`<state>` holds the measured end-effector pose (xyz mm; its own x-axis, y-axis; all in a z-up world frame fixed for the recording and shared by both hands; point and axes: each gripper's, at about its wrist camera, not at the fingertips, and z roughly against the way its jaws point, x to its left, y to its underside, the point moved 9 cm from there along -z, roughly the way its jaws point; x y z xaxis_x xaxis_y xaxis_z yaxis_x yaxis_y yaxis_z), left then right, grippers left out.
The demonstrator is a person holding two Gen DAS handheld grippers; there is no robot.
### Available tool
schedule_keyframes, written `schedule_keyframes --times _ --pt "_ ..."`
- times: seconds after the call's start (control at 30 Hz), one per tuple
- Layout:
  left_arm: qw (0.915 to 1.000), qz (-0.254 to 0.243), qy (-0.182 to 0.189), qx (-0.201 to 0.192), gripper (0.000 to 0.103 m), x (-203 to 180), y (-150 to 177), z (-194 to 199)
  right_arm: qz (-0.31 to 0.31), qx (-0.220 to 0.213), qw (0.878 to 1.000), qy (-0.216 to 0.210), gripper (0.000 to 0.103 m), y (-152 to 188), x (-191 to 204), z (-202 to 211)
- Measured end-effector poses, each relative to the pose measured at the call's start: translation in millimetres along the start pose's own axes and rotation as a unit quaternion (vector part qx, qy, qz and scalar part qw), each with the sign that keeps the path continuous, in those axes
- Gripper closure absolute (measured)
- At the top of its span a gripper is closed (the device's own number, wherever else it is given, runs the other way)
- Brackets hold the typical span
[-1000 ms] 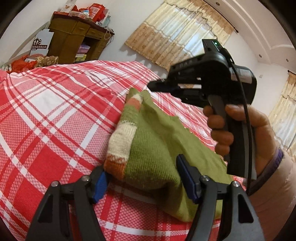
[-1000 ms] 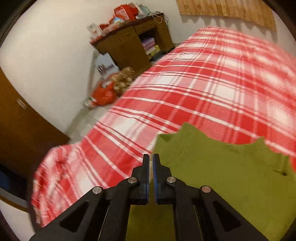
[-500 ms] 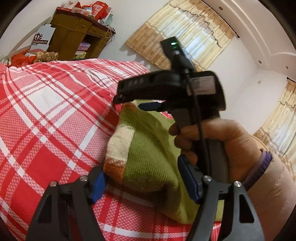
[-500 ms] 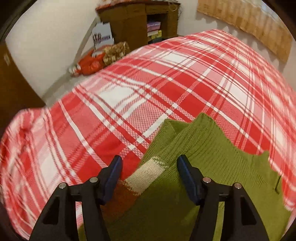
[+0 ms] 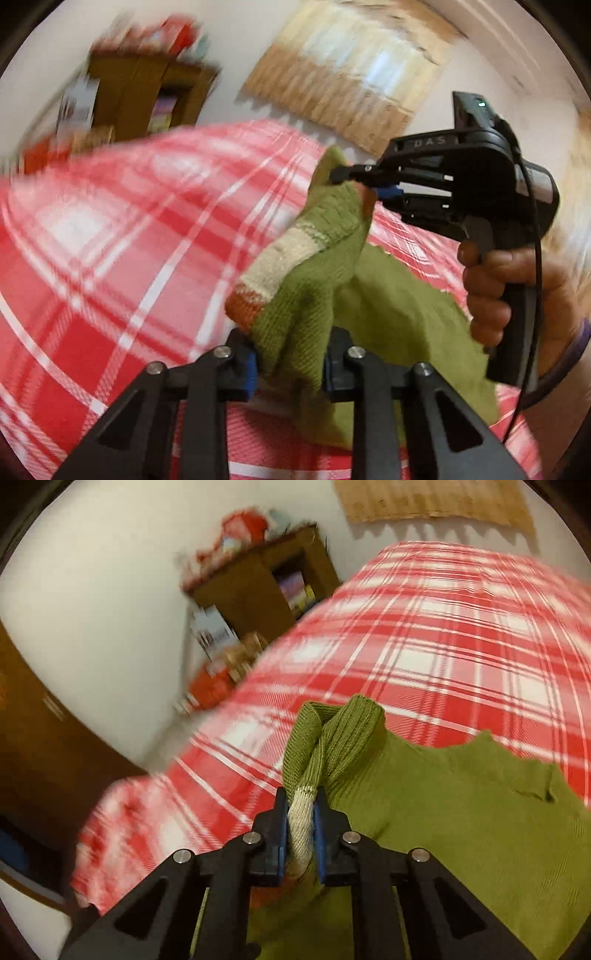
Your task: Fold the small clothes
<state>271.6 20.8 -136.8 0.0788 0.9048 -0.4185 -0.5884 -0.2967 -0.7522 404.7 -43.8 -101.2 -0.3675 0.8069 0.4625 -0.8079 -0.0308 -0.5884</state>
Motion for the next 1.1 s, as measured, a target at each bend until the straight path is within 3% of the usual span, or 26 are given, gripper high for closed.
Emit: schedule_keyframes --times 0.13,0.3,0.43,0.63,0.87,1.0,1.1 --pt "0.9918 -0.122 0.002 -0.040 0.080 -63.3 -2.0 16.7 -0.059 -0.042 0.997 -0.027 0.091 -0.1 -37.9 47.2" --pt "0.9630 -0.265 0.008 -0.046 0.082 -138.4 24.2 13.5 -0.111 -0.074 0.991 -0.014 0.091 20.9 -102.8 101.0" --pt "0.9411 -0.337 0.023 -0.021 0.083 -182.7 59.1 3.0 -0.146 -0.080 0.986 0.003 0.091 47.0 -148.1 121.6" --pt "0.9142 -0.405 0.008 0.010 0.083 -203.8 88.6 -15.5 -0.192 -0.067 0.979 0.014 0.091 88.7 -204.1 120.5" --pt "0.9031 -0.428 -0.012 0.034 0.083 -203.2 95.8 -25.9 -0.225 -0.063 0.972 -0.020 0.088 91.3 -213.4 116.4" --pt "0.9009 -0.432 -0.020 0.035 0.083 -203.3 99.9 -27.6 -0.241 -0.060 0.968 -0.040 0.082 87.9 -214.3 115.3" --pt "0.9021 -0.430 -0.018 0.033 0.083 -206.2 102.9 -23.1 -0.225 -0.055 0.972 -0.026 0.082 84.5 -212.7 107.7"
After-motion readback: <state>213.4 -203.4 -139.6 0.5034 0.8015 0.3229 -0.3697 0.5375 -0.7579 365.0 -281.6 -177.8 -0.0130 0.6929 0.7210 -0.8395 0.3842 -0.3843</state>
